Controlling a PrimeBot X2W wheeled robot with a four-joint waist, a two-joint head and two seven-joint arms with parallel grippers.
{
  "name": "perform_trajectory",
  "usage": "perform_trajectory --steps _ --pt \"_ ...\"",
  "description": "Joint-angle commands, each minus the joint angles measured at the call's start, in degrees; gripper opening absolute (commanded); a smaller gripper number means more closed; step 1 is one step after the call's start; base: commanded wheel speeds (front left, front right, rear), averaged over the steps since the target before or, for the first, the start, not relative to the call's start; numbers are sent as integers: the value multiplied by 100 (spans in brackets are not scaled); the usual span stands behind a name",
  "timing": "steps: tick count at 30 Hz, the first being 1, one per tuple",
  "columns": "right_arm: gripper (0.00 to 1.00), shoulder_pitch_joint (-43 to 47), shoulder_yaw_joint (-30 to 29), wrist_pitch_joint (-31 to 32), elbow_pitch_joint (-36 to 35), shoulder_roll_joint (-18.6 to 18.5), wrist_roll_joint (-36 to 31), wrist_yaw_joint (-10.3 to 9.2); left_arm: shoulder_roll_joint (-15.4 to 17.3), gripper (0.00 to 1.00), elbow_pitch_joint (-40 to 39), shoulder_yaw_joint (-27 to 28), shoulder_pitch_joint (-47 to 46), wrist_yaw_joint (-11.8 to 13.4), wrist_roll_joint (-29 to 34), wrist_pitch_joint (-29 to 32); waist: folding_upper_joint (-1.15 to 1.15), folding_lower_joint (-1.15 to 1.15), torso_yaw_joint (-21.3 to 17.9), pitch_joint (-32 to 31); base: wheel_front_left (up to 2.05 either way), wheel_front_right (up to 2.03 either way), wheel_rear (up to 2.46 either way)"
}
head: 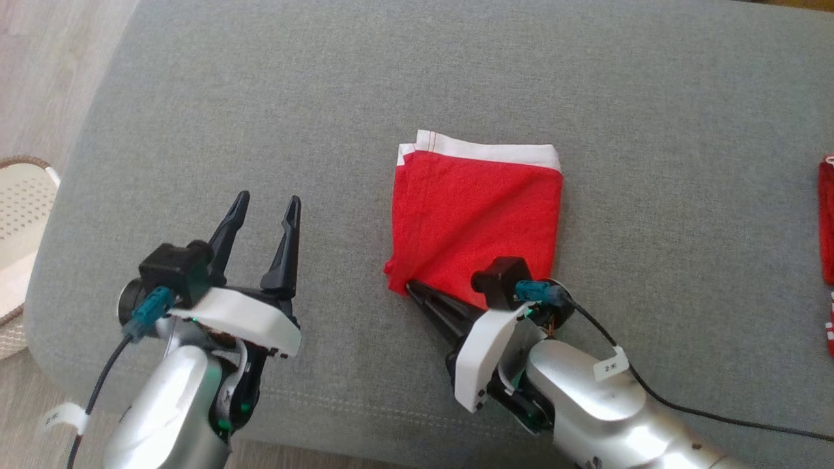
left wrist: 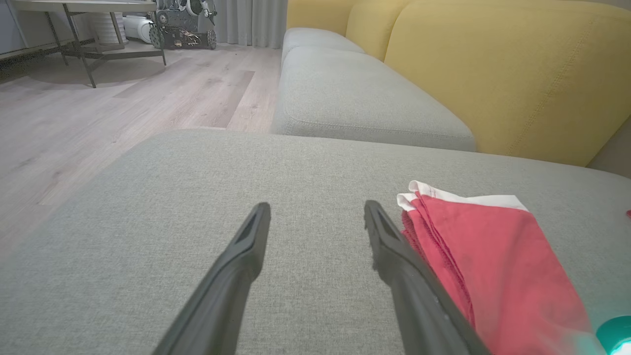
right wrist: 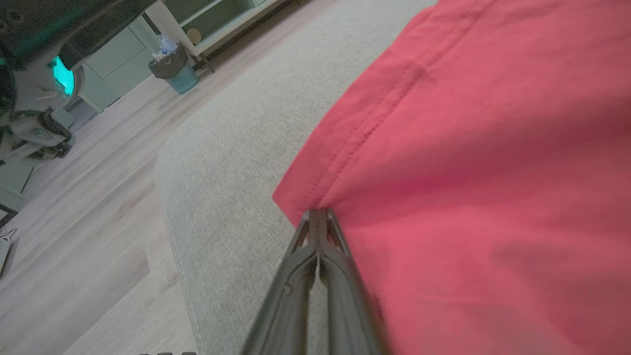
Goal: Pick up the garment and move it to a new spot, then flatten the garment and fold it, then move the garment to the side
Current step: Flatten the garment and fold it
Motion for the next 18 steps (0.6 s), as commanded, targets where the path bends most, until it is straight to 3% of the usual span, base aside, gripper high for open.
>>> perform_trajectory --steps 1,8,13,14,15,16,17,18 --pt "0 -191 91 -113 -81 107 78 -5 116 100 -147 197 -280 5 -60 -48 0 0 -5 -4 0 0 0" --pt "0 -330 -23 -623 -54 107 306 -5 154 100 -96 227 -177 47 -93 -70 0 0 -121 -151 0 0 0" --pt "0 -291 -825 -872 -213 18 59 -5 227 100 -125 262 -37 120 -110 -64 0 0 -297 -329 0 0 0" --pt "5 -238 -1043 -890 -276 -37 -30 -5 248 100 -137 270 -3 134 -113 -60 0 0 -334 -370 0 0 0" --pt "33 -171 -1299 -902 -322 -98 -133 -5 271 100 -157 280 31 154 -114 -56 0 0 -378 -405 0 0 0" --pt "74 -92 -1572 -909 -359 -156 -255 -5 290 100 -180 288 64 173 -114 -50 0 0 -416 -441 0 0 0" --pt "100 -9 -1847 -914 -433 -204 -380 -5 313 100 -211 295 93 191 -112 -45 0 0 -451 -466 0 0 0" --pt "100 76 -2150 -918 -517 -259 -535 -5 337 100 -238 303 122 208 -110 -40 0 0 -486 -494 0 0 0"
